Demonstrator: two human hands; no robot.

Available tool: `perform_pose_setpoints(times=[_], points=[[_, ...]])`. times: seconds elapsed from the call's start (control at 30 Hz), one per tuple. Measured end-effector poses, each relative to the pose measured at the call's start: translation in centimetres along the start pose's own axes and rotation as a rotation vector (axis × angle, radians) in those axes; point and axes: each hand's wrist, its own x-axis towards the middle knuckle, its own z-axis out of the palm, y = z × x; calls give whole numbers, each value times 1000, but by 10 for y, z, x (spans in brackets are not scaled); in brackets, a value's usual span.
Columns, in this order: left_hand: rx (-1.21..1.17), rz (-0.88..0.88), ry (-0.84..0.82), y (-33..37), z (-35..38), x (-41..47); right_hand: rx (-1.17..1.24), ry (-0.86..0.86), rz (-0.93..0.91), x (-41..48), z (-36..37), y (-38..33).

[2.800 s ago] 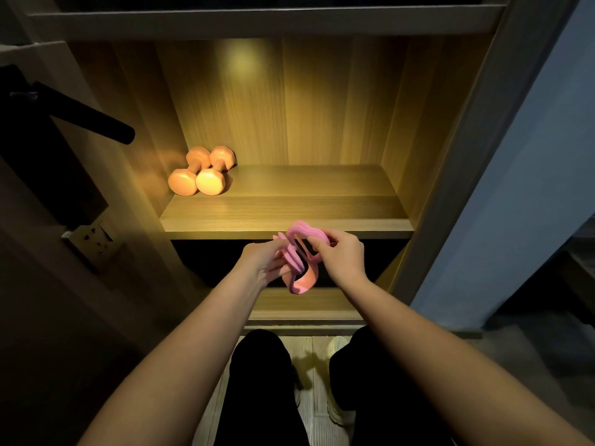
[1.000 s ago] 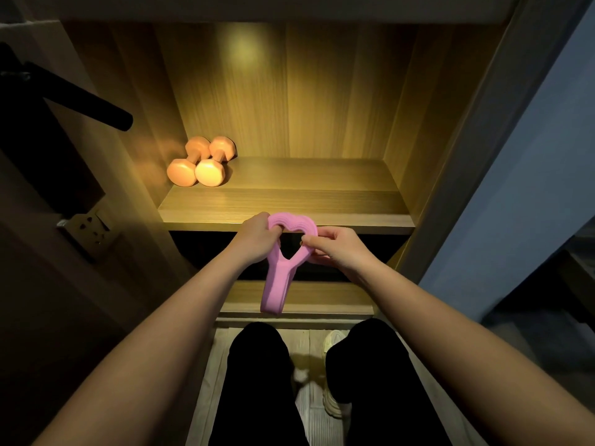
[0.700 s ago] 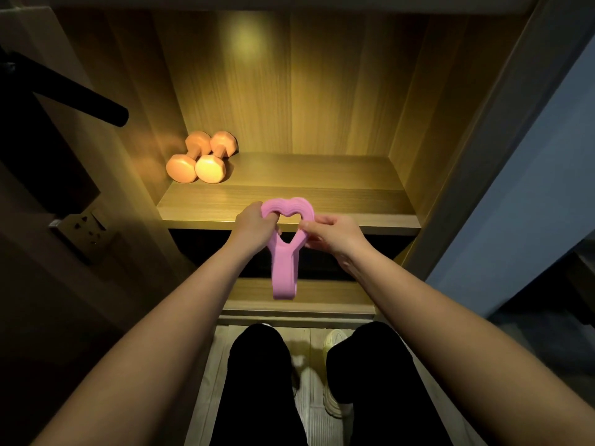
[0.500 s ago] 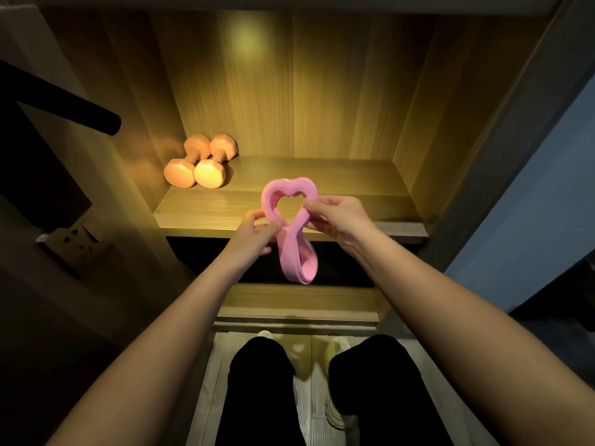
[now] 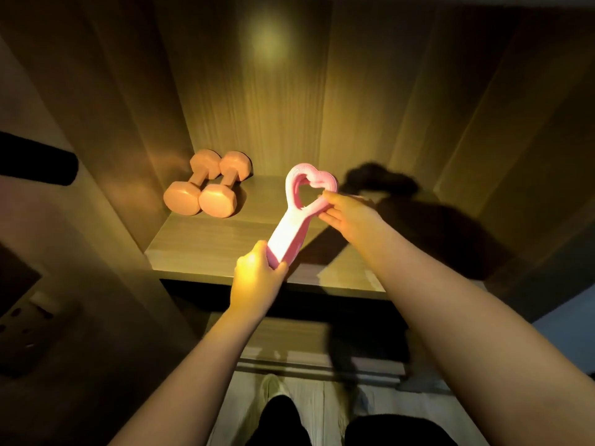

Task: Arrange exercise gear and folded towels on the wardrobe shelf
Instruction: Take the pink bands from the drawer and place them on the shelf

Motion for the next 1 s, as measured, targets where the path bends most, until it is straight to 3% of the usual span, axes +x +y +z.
perform_pose_setpoints(times=[0.53, 0.67, 1.0], points=[[41, 18, 205, -55, 15, 107, -124, 31, 21, 164, 78, 33], [34, 50, 266, -60, 22, 123, -110, 21, -29, 191, 89, 37], [97, 120, 298, -68, 24, 134, -271, 20, 63, 222, 93, 40]])
